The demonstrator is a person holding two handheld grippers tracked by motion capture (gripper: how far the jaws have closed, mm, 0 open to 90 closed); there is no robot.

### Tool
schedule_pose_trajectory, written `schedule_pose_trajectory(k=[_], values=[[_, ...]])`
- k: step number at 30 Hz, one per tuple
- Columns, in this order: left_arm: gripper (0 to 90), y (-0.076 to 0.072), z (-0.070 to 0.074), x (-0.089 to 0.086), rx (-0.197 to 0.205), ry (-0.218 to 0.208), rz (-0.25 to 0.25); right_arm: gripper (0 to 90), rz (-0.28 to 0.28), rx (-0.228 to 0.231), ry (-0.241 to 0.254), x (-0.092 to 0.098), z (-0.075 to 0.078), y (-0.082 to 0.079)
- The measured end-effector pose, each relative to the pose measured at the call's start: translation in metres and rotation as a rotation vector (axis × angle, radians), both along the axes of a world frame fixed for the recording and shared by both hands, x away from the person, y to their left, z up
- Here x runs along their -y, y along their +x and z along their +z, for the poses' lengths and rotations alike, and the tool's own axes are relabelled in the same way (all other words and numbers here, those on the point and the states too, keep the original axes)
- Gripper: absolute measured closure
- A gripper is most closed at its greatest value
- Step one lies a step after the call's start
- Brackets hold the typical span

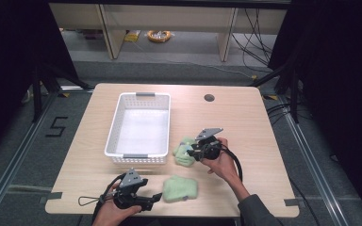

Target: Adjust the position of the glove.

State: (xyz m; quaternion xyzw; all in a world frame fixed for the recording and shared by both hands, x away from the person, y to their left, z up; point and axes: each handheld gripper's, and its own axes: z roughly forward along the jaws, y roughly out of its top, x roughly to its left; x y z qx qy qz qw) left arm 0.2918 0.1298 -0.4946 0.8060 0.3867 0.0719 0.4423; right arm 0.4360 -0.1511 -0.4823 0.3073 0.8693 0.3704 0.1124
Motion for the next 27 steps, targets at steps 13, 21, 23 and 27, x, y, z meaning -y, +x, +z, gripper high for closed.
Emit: schedule_pose_trajectory(k=[13,21,23,27], values=[[23.9,0.001,-0.003,0.001,-0.003,-0.008,0.010,80.6,0.001,-0.051,-0.008,-0.008,-0.021,0.013],[24.2,0.002,-0.004,0.000,0.013,-0.004,0.020,88.4,-0.025,-0.045,0.019,-0.008,-0.020,0.009],[24.3,0.003,-0.004,-0.001,0.014,0.004,0.026,88.5,-0.034,-0.041,0.044,-0.006,-0.017,0.007],[24.3,0.005,-0.005,-0.002,0.010,-0.008,0.019,88.7,-0.032,-0.036,0.055,-0.003,-0.009,0.006]])
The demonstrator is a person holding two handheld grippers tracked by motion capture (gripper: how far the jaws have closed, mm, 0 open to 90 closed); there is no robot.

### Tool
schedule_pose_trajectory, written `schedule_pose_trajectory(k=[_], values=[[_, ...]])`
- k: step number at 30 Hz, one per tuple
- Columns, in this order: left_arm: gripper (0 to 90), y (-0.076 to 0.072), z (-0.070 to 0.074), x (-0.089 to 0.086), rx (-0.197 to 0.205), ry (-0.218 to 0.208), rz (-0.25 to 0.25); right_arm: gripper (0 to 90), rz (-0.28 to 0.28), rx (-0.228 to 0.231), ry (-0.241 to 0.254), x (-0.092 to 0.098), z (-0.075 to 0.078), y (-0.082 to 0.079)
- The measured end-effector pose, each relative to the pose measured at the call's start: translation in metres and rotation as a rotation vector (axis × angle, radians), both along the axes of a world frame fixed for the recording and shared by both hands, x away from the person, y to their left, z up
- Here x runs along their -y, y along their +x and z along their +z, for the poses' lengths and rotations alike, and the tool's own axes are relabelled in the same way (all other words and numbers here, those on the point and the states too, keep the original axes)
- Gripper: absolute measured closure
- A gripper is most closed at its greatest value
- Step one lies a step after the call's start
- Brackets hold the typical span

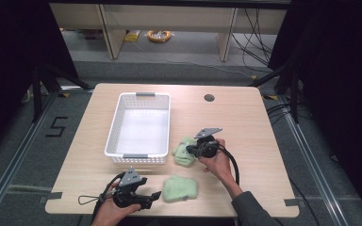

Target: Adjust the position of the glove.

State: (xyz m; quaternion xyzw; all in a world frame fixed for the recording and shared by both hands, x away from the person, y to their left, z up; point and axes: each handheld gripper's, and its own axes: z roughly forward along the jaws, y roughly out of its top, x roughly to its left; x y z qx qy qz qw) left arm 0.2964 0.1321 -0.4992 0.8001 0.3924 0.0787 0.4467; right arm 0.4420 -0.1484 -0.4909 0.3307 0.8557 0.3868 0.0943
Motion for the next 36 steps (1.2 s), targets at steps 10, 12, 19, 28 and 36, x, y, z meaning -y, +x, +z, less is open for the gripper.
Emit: schedule_pose_trajectory(k=[10,12,19,28,36], values=[[24.3,-0.001,0.001,0.001,0.006,0.008,0.000,88.8,0.003,0.060,0.103,0.008,0.038,-0.032],[24.3,-0.001,0.001,0.001,0.009,-0.006,0.001,88.8,0.006,0.042,0.135,0.010,0.044,-0.041],[26.1,-0.004,0.007,0.006,0.026,-0.035,-0.021,88.8,0.019,0.059,0.159,0.010,0.049,-0.065],[35.2,-0.006,0.014,0.021,0.062,-0.057,-0.062,88.8,0.067,0.061,0.161,0.001,0.048,-0.087],[43.1,-0.002,0.017,0.030,0.042,-0.098,-0.074,88.8,0.067,0.040,0.166,-0.006,0.045,-0.102]])
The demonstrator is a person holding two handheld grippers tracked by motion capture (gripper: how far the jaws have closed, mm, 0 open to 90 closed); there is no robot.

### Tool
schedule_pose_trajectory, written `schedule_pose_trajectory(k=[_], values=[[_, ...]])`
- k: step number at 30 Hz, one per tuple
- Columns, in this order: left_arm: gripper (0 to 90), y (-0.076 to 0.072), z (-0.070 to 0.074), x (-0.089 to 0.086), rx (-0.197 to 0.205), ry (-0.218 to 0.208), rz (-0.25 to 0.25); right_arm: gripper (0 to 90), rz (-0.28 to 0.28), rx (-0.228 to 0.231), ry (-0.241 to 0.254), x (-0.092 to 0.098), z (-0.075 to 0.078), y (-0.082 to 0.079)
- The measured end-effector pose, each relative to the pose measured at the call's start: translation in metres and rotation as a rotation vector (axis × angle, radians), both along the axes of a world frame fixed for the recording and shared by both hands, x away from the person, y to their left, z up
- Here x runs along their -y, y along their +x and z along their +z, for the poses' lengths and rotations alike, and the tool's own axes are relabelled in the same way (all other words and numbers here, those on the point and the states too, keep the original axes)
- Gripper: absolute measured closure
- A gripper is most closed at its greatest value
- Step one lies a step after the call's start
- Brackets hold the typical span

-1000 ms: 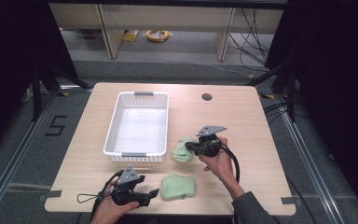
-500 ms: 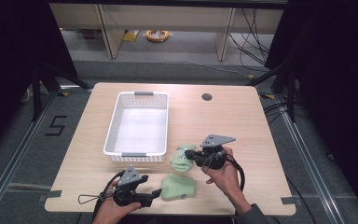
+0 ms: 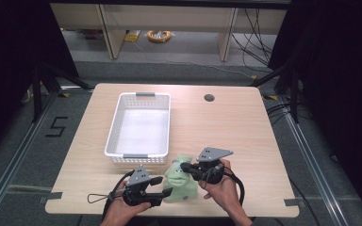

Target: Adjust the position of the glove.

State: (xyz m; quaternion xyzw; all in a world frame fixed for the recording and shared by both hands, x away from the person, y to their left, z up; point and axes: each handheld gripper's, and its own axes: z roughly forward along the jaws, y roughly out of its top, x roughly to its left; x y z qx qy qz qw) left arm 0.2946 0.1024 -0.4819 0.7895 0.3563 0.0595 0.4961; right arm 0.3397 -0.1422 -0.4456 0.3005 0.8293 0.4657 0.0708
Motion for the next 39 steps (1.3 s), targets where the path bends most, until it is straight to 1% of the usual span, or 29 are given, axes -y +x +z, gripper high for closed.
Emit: schedule_pose_trajectory(k=[4,5,6,7,9,10,13,14,15,16,17,19,20,22,23,24,25,26,28,29,30,31,32,33,34,35,36,38,39], values=[[44.3,0.003,0.000,0.003,0.012,0.010,-0.015,88.8,0.023,0.027,0.005,-0.002,-0.002,-0.001],[52.4,0.004,0.000,0.004,0.019,0.012,-0.032,88.8,0.021,0.012,0.009,-0.003,-0.003,-0.004],[56.4,0.004,0.000,0.004,0.019,0.012,-0.032,88.8,0.021,0.012,0.009,-0.003,-0.003,-0.004],[62.1,0.006,0.000,0.003,0.019,0.012,-0.049,88.8,0.033,0.027,-0.002,-0.003,-0.005,-0.006],[70.5,0.006,0.000,0.003,0.020,0.010,-0.055,88.8,0.019,0.017,0.006,-0.005,-0.006,-0.008],[74.8,0.006,0.000,0.001,0.027,0.026,-0.068,88.8,0.019,0.008,0.001,-0.005,-0.006,-0.011],[78.7,0.006,0.000,0.000,0.031,0.036,-0.073,88.8,0.022,-0.003,0.005,-0.004,-0.007,-0.013],[80.8,0.008,0.000,-0.003,0.040,0.071,-0.080,88.8,0.025,-0.008,0.009,-0.004,-0.007,-0.015],[81.1,0.008,0.000,-0.003,0.040,0.071,-0.080,88.8,0.025,-0.008,0.009,-0.004,-0.007,-0.015],[81.4,0.008,0.000,-0.003,0.022,0.048,-0.064,88.8,0.019,-0.006,0.012,-0.004,-0.008,-0.018],[81.5,0.008,0.000,-0.003,0.022,0.048,-0.064,88.8,0.019,-0.006,0.012,-0.004,-0.008,-0.018],[82.1,0.011,0.002,-0.005,0.022,0.055,-0.072,88.8,0.021,-0.001,0.014,-0.005,-0.009,-0.021],[82.1,0.012,0.004,-0.005,0.039,0.069,-0.078,88.8,0.033,0.009,0.003,-0.005,-0.008,-0.022],[82.5,0.013,0.006,-0.006,0.043,0.072,-0.088,88.8,0.020,-0.014,0.013,-0.007,-0.009,-0.031],[82.5,0.013,0.007,-0.007,0.043,0.081,-0.101,88.8,0.020,-0.014,0.013,-0.007,-0.009,-0.031],[82.5,0.012,0.010,-0.009,0.047,0.088,-0.109,88.8,0.033,0.020,0.010,-0.007,-0.011,-0.035],[82.6,0.010,0.010,-0.009,0.040,0.087,-0.105,88.8,0.033,0.006,0.018,-0.008,-0.012,-0.037],[82.7,0.010,0.011,-0.010,0.056,0.096,-0.114,88.8,0.033,-0.019,0.026,-0.009,-0.013,-0.041],[82.7,0.009,0.011,-0.010,0.052,0.097,-0.120,88.8,0.028,-0.019,0.031,-0.009,-0.014,-0.044],[82.7,0.009,0.011,-0.009,0.056,0.103,-0.121,88.7,0.029,-0.023,0.025,-0.011,-0.018,-0.048],[82.8,0.010,0.009,-0.009,0.056,0.130,-0.128,88.7,0.022,0.000,0.007,-0.011,-0.021,-0.049],[82.9,0.010,0.009,-0.009,0.056,0.130,-0.128,88.7,0.027,-0.034,0.019,-0.012,-0.023,-0.050],[83.0,0.013,0.005,-0.007,0.044,0.128,-0.127,88.6,0.010,-0.068,0.018,-0.013,-0.025,-0.052],[83.1,0.015,0.002,-0.007,0.042,0.128,-0.116,88.6,0.026,-0.043,0.009,-0.012,-0.029,-0.049],[83.2,0.017,0.000,-0.008,0.042,0.130,-0.119,88.4,0.007,-0.062,0.018,-0.012,-0.032,-0.050],[83.2,0.018,-0.001,-0.008,0.026,0.120,-0.114,88.1,0.019,-0.083,0.013,-0.012,-0.033,-0.049],[83.2,0.018,-0.001,-0.008,0.012,0.113,-0.106,87.1,0.018,-0.090,0.016,-0.013,-0.035,-0.049],[83.1,0.020,-0.002,-0.010,0.023,0.121,-0.119,86.1,0.014,-0.082,0.016,-0.013,-0.036,-0.049],[83.1,0.020,-0.002,-0.010,0.031,0.132,-0.118,82.4,0.042,-0.096,0.012,-0.013,-0.037,-0.046]])
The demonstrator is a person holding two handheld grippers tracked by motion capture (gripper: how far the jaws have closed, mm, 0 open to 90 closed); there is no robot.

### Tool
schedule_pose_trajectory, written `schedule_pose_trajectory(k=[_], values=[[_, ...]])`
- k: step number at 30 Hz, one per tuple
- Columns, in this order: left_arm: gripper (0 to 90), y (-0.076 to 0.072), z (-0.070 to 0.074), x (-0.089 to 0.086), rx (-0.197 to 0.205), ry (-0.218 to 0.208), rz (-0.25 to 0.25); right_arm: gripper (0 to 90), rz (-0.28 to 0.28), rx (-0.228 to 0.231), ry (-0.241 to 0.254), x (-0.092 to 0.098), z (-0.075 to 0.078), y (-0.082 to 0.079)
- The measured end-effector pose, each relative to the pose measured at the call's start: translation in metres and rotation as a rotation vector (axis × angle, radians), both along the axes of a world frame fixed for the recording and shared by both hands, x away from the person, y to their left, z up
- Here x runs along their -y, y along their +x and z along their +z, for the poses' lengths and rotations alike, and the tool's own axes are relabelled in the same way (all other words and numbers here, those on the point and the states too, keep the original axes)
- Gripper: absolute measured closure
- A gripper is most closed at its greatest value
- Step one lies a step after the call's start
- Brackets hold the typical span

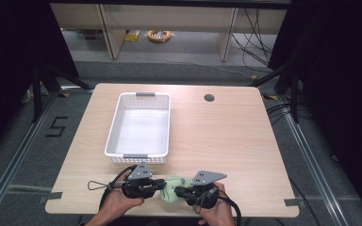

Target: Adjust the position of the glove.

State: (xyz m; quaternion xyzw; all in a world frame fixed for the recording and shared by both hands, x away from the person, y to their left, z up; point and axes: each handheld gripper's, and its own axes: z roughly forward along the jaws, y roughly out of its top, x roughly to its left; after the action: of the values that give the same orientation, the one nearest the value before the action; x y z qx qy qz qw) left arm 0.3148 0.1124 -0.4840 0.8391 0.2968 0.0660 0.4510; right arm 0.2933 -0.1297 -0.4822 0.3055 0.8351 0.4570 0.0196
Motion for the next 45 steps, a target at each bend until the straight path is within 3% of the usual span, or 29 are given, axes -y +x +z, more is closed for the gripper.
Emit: schedule_pose_trajectory(k=[3,5,6,7,8,9,13,22,24,27,28,29,30,31,32,35,38,39,41,45], values=[[83.1,-0.001,-0.001,0.001,-0.008,0.003,0.001,73.7,-0.012,0.013,0.015,0.008,0.006,0.002],[83.1,-0.001,-0.001,0.001,-0.011,0.000,-0.001,73.3,-0.017,0.031,0.014,0.012,0.009,0.004],[83.1,-0.001,-0.001,0.001,-0.006,-0.006,0.003,71.0,-0.036,0.058,-0.023,0.021,0.013,0.005],[83.1,-0.001,-0.001,0.001,-0.006,-0.006,0.003,71.0,-0.036,0.058,-0.023,0.021,0.013,0.005],[83.1,-0.001,-0.002,0.001,-0.009,-0.011,0.006,70.7,-0.035,0.056,-0.038,0.025,0.014,0.005],[83.1,-0.001,-0.002,0.002,-0.012,-0.014,0.013,70.7,-0.073,0.039,-0.068,0.035,0.013,0.004],[83.0,-0.001,-0.001,0.002,-0.010,-0.013,0.014,70.2,-0.075,0.032,-0.115,0.045,0.005,0.003],[83.1,-0.001,-0.002,0.002,-0.009,-0.017,0.014,69.0,-0.094,-0.031,-0.151,0.042,-0.008,0.007],[83.3,-0.001,-0.001,0.002,-0.004,-0.011,0.008,72.8,-0.093,-0.073,-0.136,0.040,-0.013,0.008],[83.7,0.000,0.001,0.002,-0.003,0.003,0.012,83.0,-0.072,-0.086,-0.138,0.039,-0.015,0.007],[83.7,0.000,0.001,0.003,0.001,-0.010,0.009,84.8,-0.066,-0.078,-0.133,0.040,-0.015,0.007],[83.7,0.002,0.003,0.001,0.006,0.006,0.005,85.5,-0.060,-0.072,-0.121,0.041,-0.010,0.005],[83.7,0.002,0.004,0.003,0.003,-0.017,0.021,85.5,-0.060,-0.072,-0.121,0.041,-0.010,0.005],[83.9,0.007,0.006,0.004,0.001,-0.020,0.015,85.7,-0.059,-0.069,-0.082,0.042,-0.006,0.003],[83.9,0.009,0.007,0.004,0.014,-0.012,0.014,85.7,-0.059,-0.053,-0.084,0.044,-0.003,0.001],[83.9,0.012,0.007,0.008,0.005,-0.007,0.016,85.6,-0.082,-0.074,-0.064,0.046,-0.001,-0.002],[83.9,0.013,0.005,0.010,0.002,-0.007,0.000,85.5,-0.089,-0.084,-0.064,0.047,-0.006,-0.002],[83.8,0.012,0.004,0.011,0.005,-0.006,-0.001,85.3,-0.091,-0.115,-0.063,0.046,-0.009,-0.002],[83.1,0.011,0.002,0.010,0.000,-0.002,0.005,84.6,-0.081,-0.117,-0.093,0.046,-0.016,0.001],[80.5,0.014,-0.002,0.008,-0.014,-0.001,0.021,81.3,-0.073,-0.124,-0.101,0.045,-0.019,0.000]])
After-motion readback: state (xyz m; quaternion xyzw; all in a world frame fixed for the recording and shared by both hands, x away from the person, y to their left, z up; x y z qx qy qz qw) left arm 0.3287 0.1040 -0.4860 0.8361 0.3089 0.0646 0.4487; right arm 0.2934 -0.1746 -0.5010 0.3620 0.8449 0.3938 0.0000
